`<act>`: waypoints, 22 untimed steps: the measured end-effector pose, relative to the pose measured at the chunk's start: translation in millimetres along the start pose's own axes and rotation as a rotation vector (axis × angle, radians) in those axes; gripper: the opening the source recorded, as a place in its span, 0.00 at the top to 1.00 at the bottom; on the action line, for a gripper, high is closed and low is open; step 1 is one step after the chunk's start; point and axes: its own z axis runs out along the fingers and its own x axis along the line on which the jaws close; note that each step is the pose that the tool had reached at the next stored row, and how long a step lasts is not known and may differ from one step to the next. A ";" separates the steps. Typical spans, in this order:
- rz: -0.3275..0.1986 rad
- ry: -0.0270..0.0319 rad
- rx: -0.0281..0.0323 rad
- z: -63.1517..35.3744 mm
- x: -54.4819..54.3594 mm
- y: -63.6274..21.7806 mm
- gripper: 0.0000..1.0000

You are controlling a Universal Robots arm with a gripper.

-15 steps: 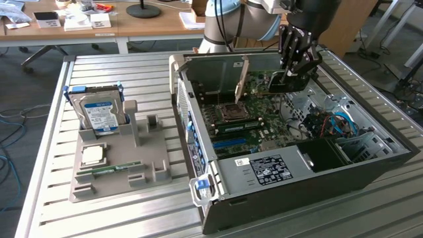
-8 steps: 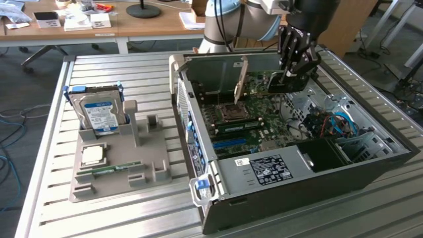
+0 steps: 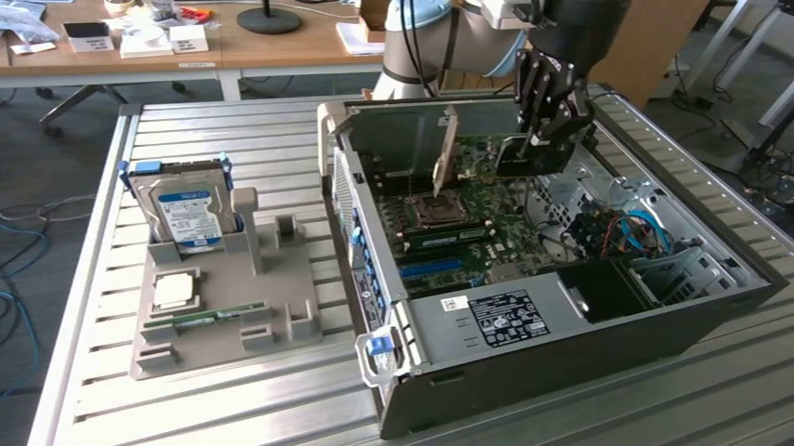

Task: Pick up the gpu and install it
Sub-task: 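Insert the gpu into the slot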

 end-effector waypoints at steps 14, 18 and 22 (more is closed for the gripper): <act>0.000 0.0002 -0.0001 16.9 2.0 11.6 0.73; 0.000 0.0003 -0.0001 18.3 4.7 11.8 0.73; 0.000 0.0000 0.0000 20.4 7.5 12.3 0.73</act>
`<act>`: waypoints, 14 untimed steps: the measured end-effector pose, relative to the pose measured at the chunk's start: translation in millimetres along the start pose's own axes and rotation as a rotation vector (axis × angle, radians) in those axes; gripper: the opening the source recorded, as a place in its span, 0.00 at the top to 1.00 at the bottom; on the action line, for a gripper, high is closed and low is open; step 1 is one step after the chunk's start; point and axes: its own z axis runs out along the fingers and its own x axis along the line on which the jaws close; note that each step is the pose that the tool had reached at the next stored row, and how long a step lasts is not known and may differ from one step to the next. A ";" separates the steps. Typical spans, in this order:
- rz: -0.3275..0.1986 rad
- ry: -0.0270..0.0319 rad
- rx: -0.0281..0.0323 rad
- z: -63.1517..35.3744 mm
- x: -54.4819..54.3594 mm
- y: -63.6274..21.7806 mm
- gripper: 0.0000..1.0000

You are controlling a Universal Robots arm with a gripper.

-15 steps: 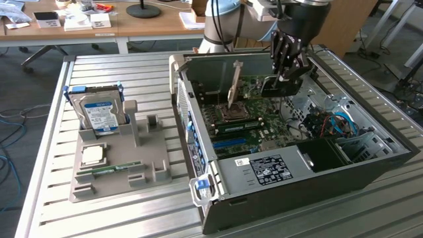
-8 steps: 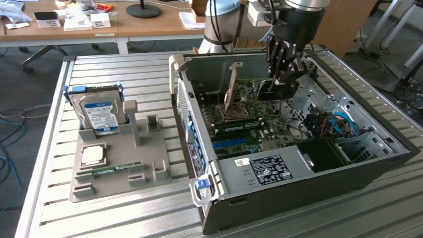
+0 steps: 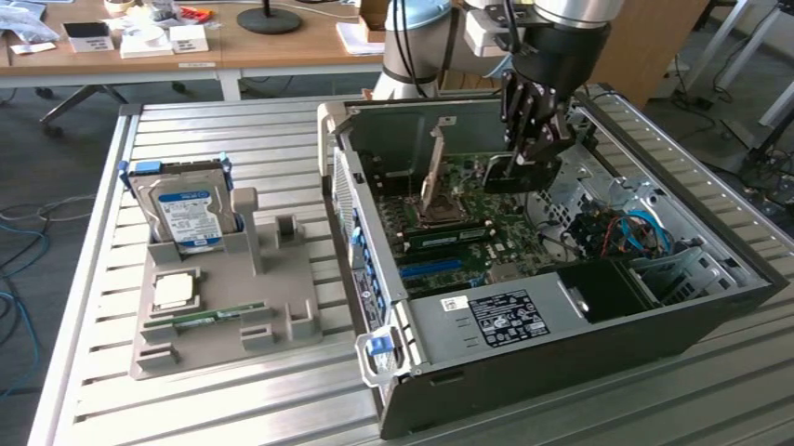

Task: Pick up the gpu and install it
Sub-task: 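Insert the gpu into the slot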

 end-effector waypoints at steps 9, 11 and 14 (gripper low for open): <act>0.000 0.0004 -0.0001 5.1 1.3 3.2 0.73; 0.000 0.0003 0.0000 5.2 1.3 3.2 0.73; 0.000 0.0002 0.0000 5.4 1.3 3.3 0.73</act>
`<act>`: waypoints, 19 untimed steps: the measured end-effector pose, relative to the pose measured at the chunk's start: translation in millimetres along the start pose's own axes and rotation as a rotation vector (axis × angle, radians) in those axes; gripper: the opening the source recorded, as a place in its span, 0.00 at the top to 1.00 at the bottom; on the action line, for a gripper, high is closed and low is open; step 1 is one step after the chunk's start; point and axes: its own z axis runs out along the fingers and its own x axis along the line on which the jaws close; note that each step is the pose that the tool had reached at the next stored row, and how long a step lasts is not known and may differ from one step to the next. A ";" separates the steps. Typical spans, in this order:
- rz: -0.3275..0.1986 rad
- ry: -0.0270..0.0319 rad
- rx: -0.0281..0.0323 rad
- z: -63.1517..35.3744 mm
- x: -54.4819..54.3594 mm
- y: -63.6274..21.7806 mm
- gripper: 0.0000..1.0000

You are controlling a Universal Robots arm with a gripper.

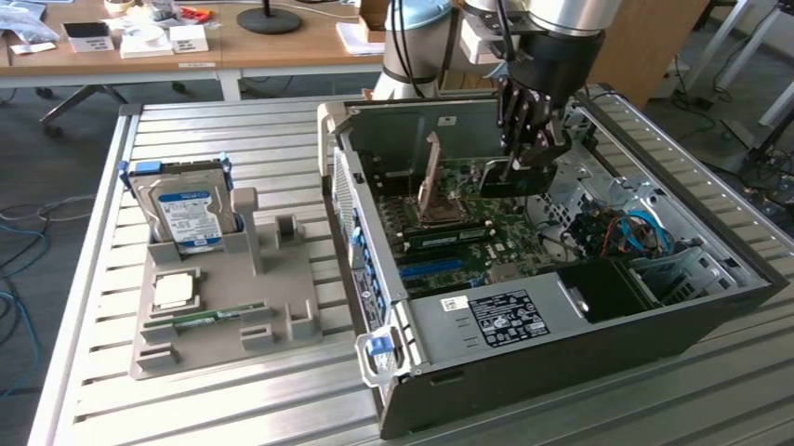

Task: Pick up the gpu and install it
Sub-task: 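Insert the gpu into the slot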

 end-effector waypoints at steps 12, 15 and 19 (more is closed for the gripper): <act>-0.011 -0.0004 -0.0003 9.2 3.2 9.4 0.73; -0.014 -0.0004 -0.0003 14.3 3.6 10.7 0.73; -0.018 -0.0006 -0.0004 21.5 3.8 11.1 0.73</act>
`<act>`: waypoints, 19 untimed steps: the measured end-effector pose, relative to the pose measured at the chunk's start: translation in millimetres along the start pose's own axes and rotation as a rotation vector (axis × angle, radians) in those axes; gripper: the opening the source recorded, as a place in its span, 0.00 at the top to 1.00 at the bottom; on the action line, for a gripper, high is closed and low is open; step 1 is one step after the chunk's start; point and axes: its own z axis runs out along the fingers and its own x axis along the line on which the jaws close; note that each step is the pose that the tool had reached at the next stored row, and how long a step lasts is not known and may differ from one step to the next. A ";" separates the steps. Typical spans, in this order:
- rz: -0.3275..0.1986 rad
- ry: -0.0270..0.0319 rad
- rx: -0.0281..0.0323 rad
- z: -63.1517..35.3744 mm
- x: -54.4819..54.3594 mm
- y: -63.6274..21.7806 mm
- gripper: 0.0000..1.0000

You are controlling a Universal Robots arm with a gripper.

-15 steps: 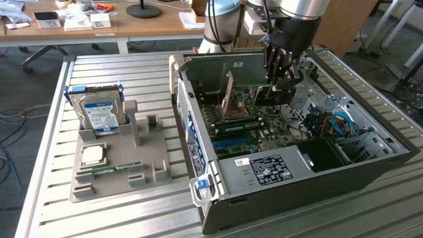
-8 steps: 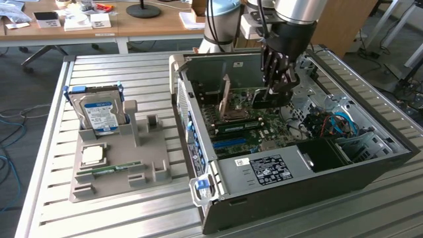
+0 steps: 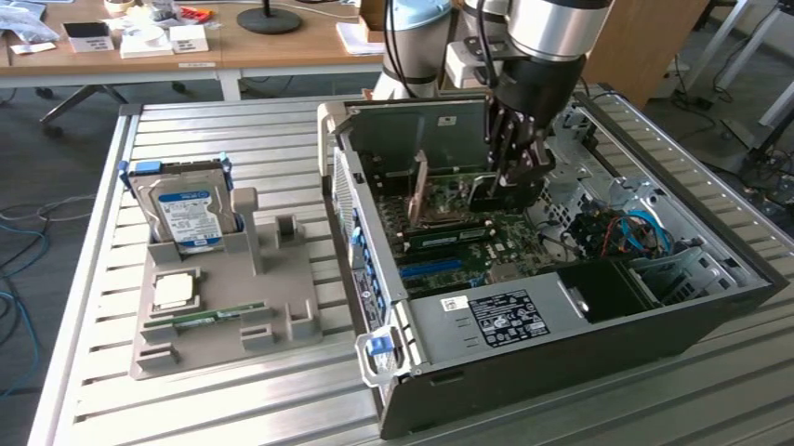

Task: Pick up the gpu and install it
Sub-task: 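Insert the gpu into the slot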

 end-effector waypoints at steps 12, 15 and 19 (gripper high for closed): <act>-0.009 -0.0002 -0.0002 8.9 0.6 2.1 0.73; -0.011 -0.0003 -0.0003 12.7 0.9 3.3 0.73; -0.012 -0.0001 -0.0003 15.8 1.1 4.3 0.73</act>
